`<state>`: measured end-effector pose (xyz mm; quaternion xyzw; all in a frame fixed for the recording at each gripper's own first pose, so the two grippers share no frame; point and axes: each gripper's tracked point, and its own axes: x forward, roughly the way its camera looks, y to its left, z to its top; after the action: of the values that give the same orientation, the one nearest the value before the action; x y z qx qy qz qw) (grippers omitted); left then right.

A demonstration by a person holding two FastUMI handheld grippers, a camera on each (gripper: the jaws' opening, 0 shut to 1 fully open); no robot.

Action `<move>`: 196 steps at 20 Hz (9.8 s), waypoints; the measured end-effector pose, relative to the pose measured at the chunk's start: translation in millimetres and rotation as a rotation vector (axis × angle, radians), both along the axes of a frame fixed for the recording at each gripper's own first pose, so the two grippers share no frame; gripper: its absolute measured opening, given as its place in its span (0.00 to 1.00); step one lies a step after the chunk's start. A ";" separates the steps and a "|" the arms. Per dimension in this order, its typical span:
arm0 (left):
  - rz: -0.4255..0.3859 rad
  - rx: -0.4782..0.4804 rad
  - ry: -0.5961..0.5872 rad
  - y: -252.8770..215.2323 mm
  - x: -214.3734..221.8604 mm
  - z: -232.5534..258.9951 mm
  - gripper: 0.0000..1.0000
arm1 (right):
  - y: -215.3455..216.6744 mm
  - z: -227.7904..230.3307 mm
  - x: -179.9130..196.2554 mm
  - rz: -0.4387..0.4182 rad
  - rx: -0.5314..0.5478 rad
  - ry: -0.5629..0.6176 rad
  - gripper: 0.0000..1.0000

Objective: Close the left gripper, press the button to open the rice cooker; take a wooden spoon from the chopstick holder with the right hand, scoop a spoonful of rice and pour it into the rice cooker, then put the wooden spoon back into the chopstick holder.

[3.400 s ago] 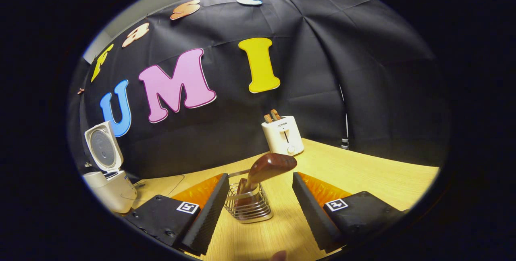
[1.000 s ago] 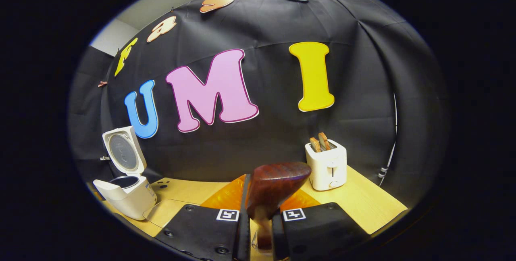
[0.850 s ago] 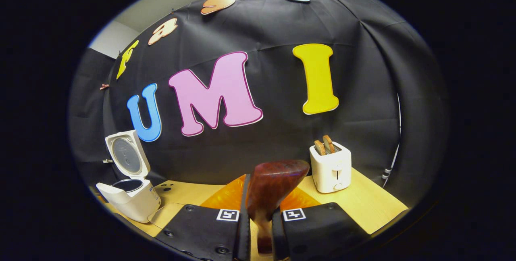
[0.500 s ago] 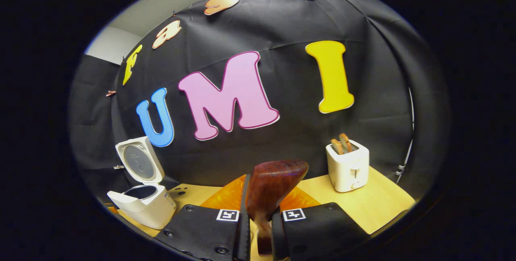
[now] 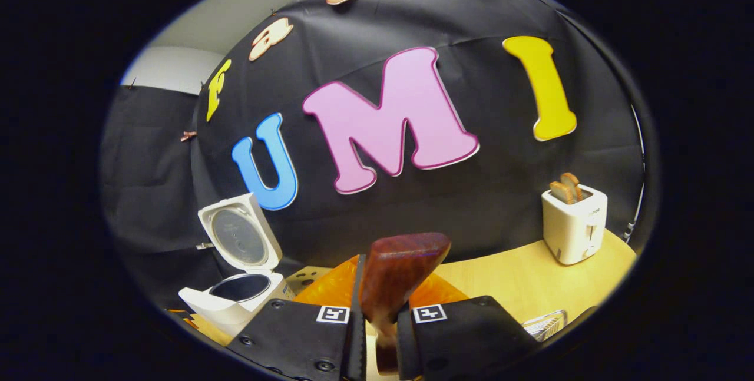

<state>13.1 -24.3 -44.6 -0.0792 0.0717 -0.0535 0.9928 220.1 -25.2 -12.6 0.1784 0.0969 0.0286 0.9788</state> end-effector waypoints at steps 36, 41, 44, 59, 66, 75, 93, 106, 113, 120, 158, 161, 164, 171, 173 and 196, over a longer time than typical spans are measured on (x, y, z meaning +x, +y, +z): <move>-0.009 -0.067 -0.004 32.5 -17.1 -14.4 0.92 | 14.8 -131.8 -2.5 -0.339 0.642 0.296 0.24; -0.007 -0.055 -0.010 31.8 -22.0 -10.9 0.92 | 19.7 -95.0 8.4 -0.315 0.633 0.235 0.25; -0.005 -0.055 -0.010 34.9 -24.9 -11.0 0.92 | 21.6 -65.5 14.3 -0.305 0.631 0.199 0.24; 0.042 -0.068 -0.003 70.7 -42.2 -12.6 0.92 | 143.2 49.5 79.6 -0.111 0.672 0.107 0.24; 0.101 -0.075 -0.001 101.3 -49.5 -16.4 0.92 | 239.5 64.2 113.9 0.010 0.670 0.106 0.24; 0.153 -0.070 0.020 130.9 -54.0 -24.6 0.92 | 330.9 49.4 147.6 0.092 0.409 0.067 0.24; 0.162 -0.106 0.036 147.8 -52.5 -37.4 0.92 | 398.1 68.9 131.1 0.204 -0.253 -0.156 0.23; 0.176 -0.108 0.036 153.9 -58.8 -40.0 0.93 | 399.3 69.3 134.0 0.207 -0.114 -0.112 0.24; 0.169 -0.105 0.035 150.9 -57.9 -39.8 0.92 | 361.4 97.0 124.7 0.177 0.088 -0.120 0.24; 0.127 -0.087 0.026 122.9 -46.8 -31.9 0.92 | 258.2 144.2 86.2 0.110 0.248 -0.174 0.24; 0.016 -0.042 0.006 6.5 -10.1 -25.4 0.92 | -202.5 -66.6 -64.7 -0.495 -0.149 0.046 0.24; 0.018 -0.046 0.006 5.0 -7.8 -23.3 0.92 | -197.8 -81.9 -65.5 -0.491 -0.150 0.074 0.24; 0.021 -0.046 0.007 5.2 -9.1 -24.2 0.92 | -194.3 -91.5 -66.1 -0.486 -0.147 0.095 0.26; 0.018 -0.051 0.004 1.1 -10.0 -21.2 0.92 | -193.5 -79.8 -76.9 -0.499 -0.181 0.094 0.70; 0.014 -0.051 0.003 -0.8 -11.0 -21.0 0.92 | -192.5 -83.2 -82.6 -0.500 -0.176 0.115 0.79; 0.014 0.043 -0.114 15.0 42.5 67.3 0.92 | -152.7 -41.3 -206.1 -0.445 -0.097 -0.003 0.93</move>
<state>55.6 -9.2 22.7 -0.0551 0.0158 -0.0494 0.9971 14.0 -177.9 -53.9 0.1480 0.0551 -0.1922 0.9686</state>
